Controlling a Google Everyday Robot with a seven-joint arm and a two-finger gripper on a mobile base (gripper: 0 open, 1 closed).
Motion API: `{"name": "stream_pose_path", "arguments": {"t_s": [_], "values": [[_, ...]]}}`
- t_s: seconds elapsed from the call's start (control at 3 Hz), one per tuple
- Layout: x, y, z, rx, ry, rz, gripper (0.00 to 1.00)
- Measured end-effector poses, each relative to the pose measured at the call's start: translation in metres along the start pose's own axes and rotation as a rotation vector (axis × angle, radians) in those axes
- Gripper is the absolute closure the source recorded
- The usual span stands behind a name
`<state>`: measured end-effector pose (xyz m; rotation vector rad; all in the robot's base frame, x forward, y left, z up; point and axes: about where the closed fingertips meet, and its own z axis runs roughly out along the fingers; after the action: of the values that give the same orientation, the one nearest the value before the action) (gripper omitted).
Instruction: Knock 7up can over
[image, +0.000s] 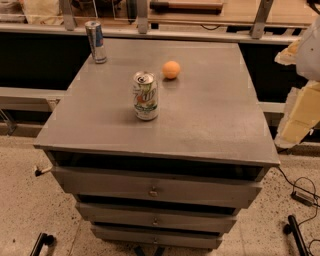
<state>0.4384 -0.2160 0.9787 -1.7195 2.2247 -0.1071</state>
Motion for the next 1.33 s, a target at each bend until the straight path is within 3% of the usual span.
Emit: {"name": "stream_pose_path", "arguments": {"t_s": [0.33, 0.67, 1.0, 1.33], "values": [[-0.001, 0.000, -0.001, 0.002, -0.001, -0.001, 0.00], [-0.029, -0.009, 0.001, -0.004, -0.050, -0.042, 0.00], [-0.107, -0.019, 0.001, 0.013, -0.143, -0.101, 0.00], [-0.107, -0.019, 0.000, 0.013, -0.143, -0.101, 0.00]]}}
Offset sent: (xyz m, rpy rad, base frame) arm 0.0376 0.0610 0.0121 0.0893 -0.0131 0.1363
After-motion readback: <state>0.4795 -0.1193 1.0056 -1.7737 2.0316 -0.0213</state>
